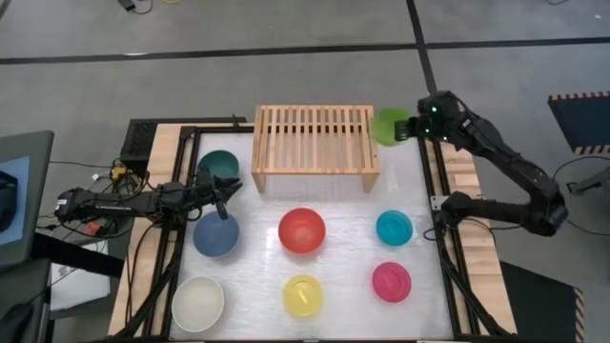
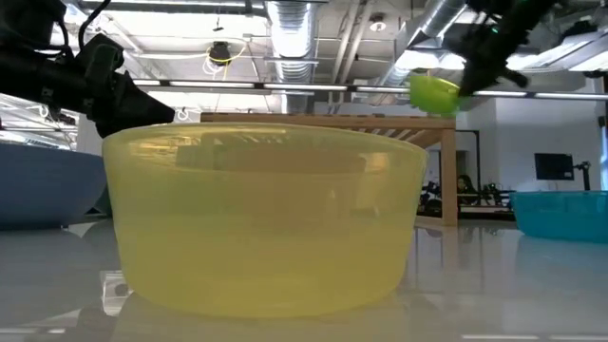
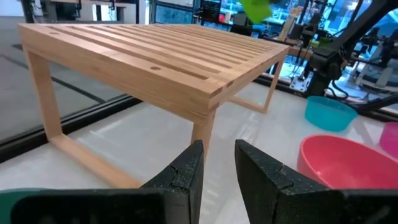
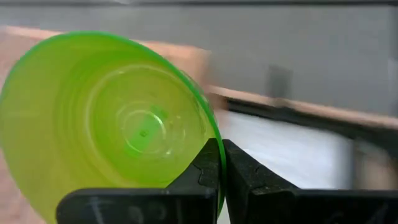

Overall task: Place and stack bowls onto a shelf
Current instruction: Put the light green bowl on the shelf

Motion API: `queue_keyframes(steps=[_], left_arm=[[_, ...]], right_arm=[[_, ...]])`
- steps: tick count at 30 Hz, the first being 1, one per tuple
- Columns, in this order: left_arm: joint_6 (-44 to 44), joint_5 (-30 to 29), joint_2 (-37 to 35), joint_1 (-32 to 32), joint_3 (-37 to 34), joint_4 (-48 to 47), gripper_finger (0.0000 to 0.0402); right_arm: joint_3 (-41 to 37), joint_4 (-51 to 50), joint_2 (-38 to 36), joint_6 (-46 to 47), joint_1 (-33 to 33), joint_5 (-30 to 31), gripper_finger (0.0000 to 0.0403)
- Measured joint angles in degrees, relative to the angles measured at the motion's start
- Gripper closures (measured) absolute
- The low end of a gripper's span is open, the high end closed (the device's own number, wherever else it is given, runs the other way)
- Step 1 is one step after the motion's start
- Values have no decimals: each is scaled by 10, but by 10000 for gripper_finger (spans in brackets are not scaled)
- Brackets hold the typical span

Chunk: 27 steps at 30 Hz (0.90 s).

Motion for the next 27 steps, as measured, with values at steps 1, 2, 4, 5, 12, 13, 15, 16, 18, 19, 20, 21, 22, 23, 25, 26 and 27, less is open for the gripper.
queue_keyframes(steps=[1, 2, 4, 5, 12, 13, 15, 16, 18, 19, 20, 21, 22, 23, 25, 26, 27], left_arm=[[-2, 0, 0, 0, 0, 0, 325], [-7, 0, 0, 0, 0, 0, 325], [-14, 1, 0, 0, 0, -2, 325], [-16, 2, 0, 0, 0, -3, 325], [-17, 2, 0, 0, 0, -1, 325], [-17, 2, 0, 0, 0, 0, 325], [-23, 2, 0, 0, 0, 0, 325], [-25, 2, 0, 0, 0, -1, 325], [-26, 2, 0, 0, 0, -2, 325], [-26, 2, 0, 0, 0, -2, 325], [-26, 2, 0, 0, 0, -2, 325], [-26, 2, 0, 0, 0, -2, 325], [-26, 2, 0, 0, 0, -2, 325], [-26, 2, 0, 0, 0, -2, 325], [-26, 2, 0, 0, 0, -2, 325], [-26, 2, 0, 0, 0, -2, 325], [-26, 2, 0, 0, 0, -2, 325]], right_arm=[[1, 23, 3, 0, 9, -25, 374], [5, 41, 9, -1, 18, -44, 375], [20, 46, 29, -6, 31, -51, 377], [28, 37, 42, -12, 36, -50, 377], [105, -37, 143, -51, 73, -46, 374], [118, -51, 157, -58, 78, -46, 374], [148, -82, 183, -71, 85, -47, 373], [163, -94, 194, -77, 86, -46, 373], [188, -119, 214, -88, 85, -46, 372], [198, -129, 223, -90, 84, -46, 372], [207, -134, 231, -94, 84, -46, 370], [215, -140, 239, -98, 84, -46, 369], [220, -146, 245, -100, 84, -46, 367], [225, -149, 250, -102, 85, -46, 365], [228, -147, 260, -105, 85, -46, 361], [228, -147, 264, -109, 85, -46, 357], [228, -147, 268, -114, 85, -46, 354]])
